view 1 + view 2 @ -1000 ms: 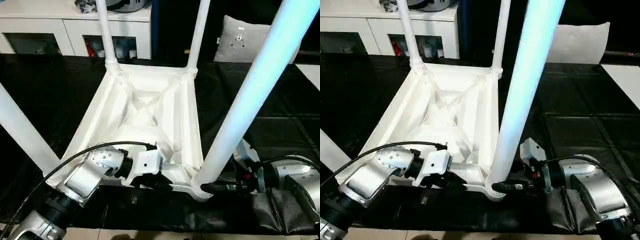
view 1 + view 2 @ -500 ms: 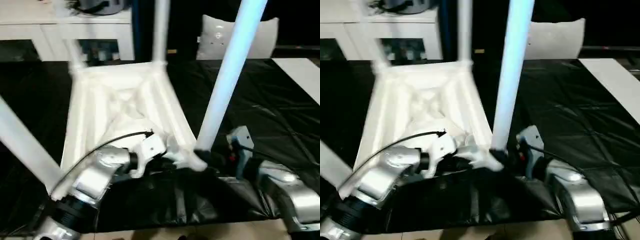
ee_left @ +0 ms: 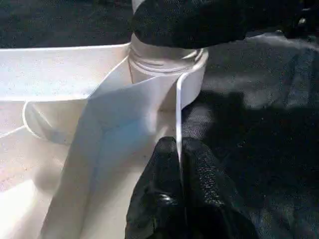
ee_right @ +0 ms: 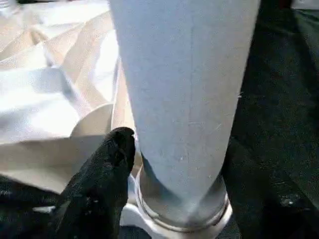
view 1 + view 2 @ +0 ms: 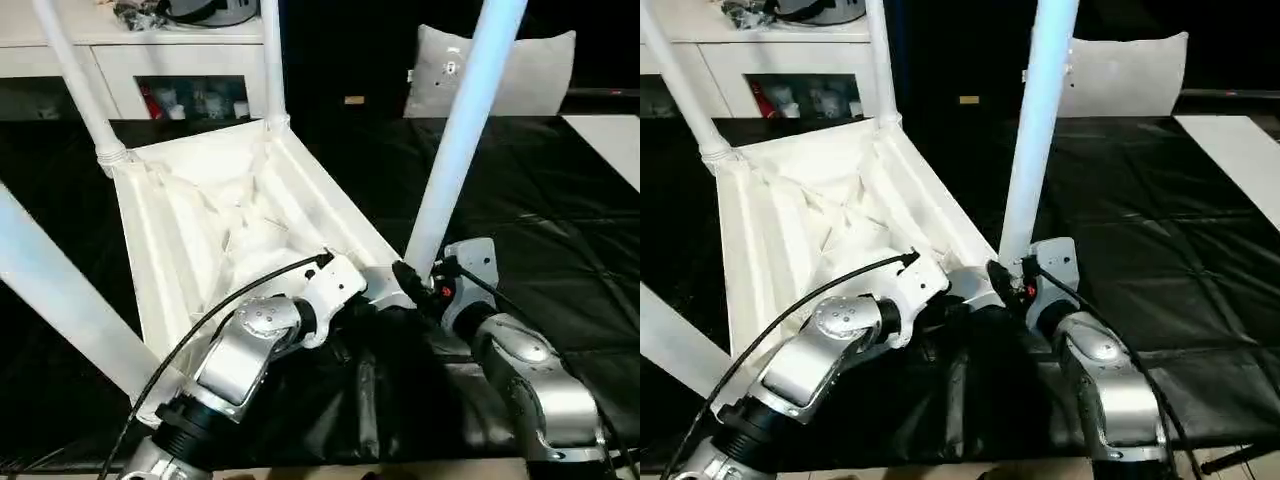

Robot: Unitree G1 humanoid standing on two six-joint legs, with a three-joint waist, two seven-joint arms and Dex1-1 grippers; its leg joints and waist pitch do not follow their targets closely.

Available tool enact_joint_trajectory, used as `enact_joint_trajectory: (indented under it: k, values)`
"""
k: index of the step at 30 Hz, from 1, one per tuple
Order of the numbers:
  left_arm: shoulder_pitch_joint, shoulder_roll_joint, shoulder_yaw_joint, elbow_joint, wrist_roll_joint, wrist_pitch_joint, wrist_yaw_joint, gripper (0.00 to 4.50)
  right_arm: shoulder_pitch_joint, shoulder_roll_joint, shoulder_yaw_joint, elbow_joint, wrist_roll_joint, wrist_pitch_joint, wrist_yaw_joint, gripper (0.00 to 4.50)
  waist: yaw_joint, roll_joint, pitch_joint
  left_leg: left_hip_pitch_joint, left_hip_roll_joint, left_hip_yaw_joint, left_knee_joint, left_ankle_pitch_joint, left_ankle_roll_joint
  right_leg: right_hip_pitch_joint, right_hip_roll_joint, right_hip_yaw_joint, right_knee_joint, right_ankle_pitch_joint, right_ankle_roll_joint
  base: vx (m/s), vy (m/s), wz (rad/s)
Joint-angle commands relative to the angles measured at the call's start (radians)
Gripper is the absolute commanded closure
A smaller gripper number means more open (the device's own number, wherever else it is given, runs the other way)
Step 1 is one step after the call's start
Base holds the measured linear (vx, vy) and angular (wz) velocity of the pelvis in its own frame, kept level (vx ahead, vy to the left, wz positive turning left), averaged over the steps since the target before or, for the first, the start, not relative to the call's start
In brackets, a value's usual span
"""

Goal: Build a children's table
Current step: Rotate leg to tighten

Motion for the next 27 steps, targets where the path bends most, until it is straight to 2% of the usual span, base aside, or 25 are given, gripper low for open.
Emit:
enact_joint_trajectory:
  k: [1,3,4,5,8,9,11,13,15,17,18,19,21,27]
  values:
    - [-0.021,0.027,-0.044,-0.023,-0.032,-0.098,-0.103,4.50,0.008,-0.038,0.051,-0.023,0.062,-0.018,0.131,1.30,0.005,-0.013,-0.048,-0.016,0.034,-0.003,-0.066,-0.123,0.060,0.060,-0.068,0.045,-0.086,-0.252,-0.145,0.000,0.000,0.00]
    - [-0.022,0.060,-0.048,-0.022,-0.034,-0.121,-0.143,4.50,0.009,-0.076,0.041,-0.027,0.085,-0.035,0.191,1.04,0.007,-0.012,-0.047,-0.016,0.035,-0.006,-0.066,-0.141,0.067,0.063,-0.069,0.046,-0.089,-0.289,-0.131,0.000,0.000,0.00]
    - [-0.022,0.075,-0.050,-0.022,-0.036,-0.132,-0.161,4.50,0.010,-0.095,0.037,-0.028,0.096,-0.044,0.220,1.04,0.007,-0.009,-0.046,-0.013,0.038,-0.004,-0.066,-0.157,0.067,0.057,-0.070,0.046,-0.090,-0.297,-0.136,0.000,0.000,0.00]
    - [-0.025,0.105,-0.051,-0.022,-0.048,-0.144,-0.201,4.50,0.011,-0.134,0.020,-0.030,0.131,-0.047,0.290,0.93,0.007,-0.012,-0.047,-0.012,0.040,-0.004,-0.067,-0.157,0.067,0.059,-0.068,0.045,-0.089,-0.286,-0.145,0.000,0.000,0.00]
    - [-0.026,0.157,-0.060,-0.022,-0.067,-0.193,-0.291,4.50,0.022,-0.233,0.014,-0.030,0.164,-0.087,0.440,0.78,0.015,-0.014,-0.046,-0.010,0.043,-0.003,-0.065,-0.156,0.079,0.056,-0.071,0.046,-0.087,-0.271,-0.161,0.000,0.000,0.00]
    - [-0.026,0.174,-0.065,-0.020,-0.072,-0.208,-0.317,4.50,0.025,-0.262,0.014,-0.026,0.168,-0.099,0.481,0.54,0.018,-0.013,-0.046,-0.009,0.044,-0.003,-0.064,-0.152,0.081,0.057,-0.071,0.047,-0.085,-0.267,-0.164,0.000,0.000,0.00]
    - [-0.029,0.200,-0.076,-0.011,-0.074,-0.233,-0.353,4.50,0.025,-0.297,0.014,-0.015,0.170,-0.115,0.529,0.49,0.029,-0.013,-0.044,-0.006,0.046,0.000,-0.065,-0.153,0.085,0.053,-0.073,0.047,-0.086,-0.273,-0.171,0.000,0.000,0.00]
    - [-0.030,0.233,-0.083,-0.003,-0.082,-0.259,-0.407,4.50,0.016,-0.339,0.016,0.010,0.161,-0.155,0.581,0.32,0.034,-0.015,-0.046,-0.007,0.046,-0.001,-0.065,-0.139,0.084,0.055,-0.074,0.046,-0.082,-0.269,-0.171,0.000,0.000,0.00]
    - [-0.034,0.275,-0.096,0.004,-0.090,-0.298,-0.479,4.50,0.011,-0.402,0.017,0.036,0.189,-0.186,0.700,0.32,0.042,-0.021,-0.048,-0.005,0.047,0.000,-0.063,-0.132,0.089,0.056,-0.074,0.046,-0.081,-0.261,-0.174,0.000,0.000,0.00]
    - [-0.036,0.287,-0.101,0.006,-0.096,-0.310,-0.503,4.50,0.008,-0.421,0.017,0.043,0.211,-0.185,0.749,0.32,0.050,-0.018,-0.047,-0.005,0.048,0.000,-0.063,-0.126,0.094,0.055,-0.076,0.047,-0.080,-0.260,-0.179,0.000,0.000,0.00]
    - [-0.037,0.294,-0.103,0.007,-0.102,-0.317,-0.522,4.50,0.005,-0.436,0.020,0.051,0.227,-0.186,0.786,0.32,0.050,-0.018,-0.048,-0.005,0.048,0.000,-0.063,-0.127,0.096,0.056,-0.076,0.046,-0.079,-0.258,-0.182,0.000,0.000,0.00]
    - [-0.040,0.300,-0.106,0.011,-0.104,-0.327,-0.539,4.50,0.001,-0.450,0.026,0.062,0.239,-0.183,0.822,0.32,0.049,-0.024,-0.048,-0.006,0.048,0.000,-0.062,-0.127,0.098,0.057,-0.075,0.045,-0.079,-0.259,-0.182,0.000,0.000,0.00]
    - [-0.043,0.309,-0.112,0.012,-0.111,-0.340,-0.567,4.50,-0.002,-0.475,0.043,0.079,0.243,-0.195,0.876,0.32,0.052,-0.023,-0.049,-0.006,0.047,0.000,-0.061,-0.123,0.101,0.057,-0.076,0.045,-0.079,-0.266,-0.186,0.000,0.000,0.00]
    - [-0.058,0.323,-0.121,0.022,-0.119,-0.361,-0.606,4.50,-0.026,-0.487,0.083,0.135,0.223,-0.229,0.927,0.90,0.051,-0.028,-0.050,-0.007,0.047,0.000,-0.060,-0.114,0.097,0.057,-0.076,0.043,-0.078,-0.274,-0.188,0.000,0.000,0.00]
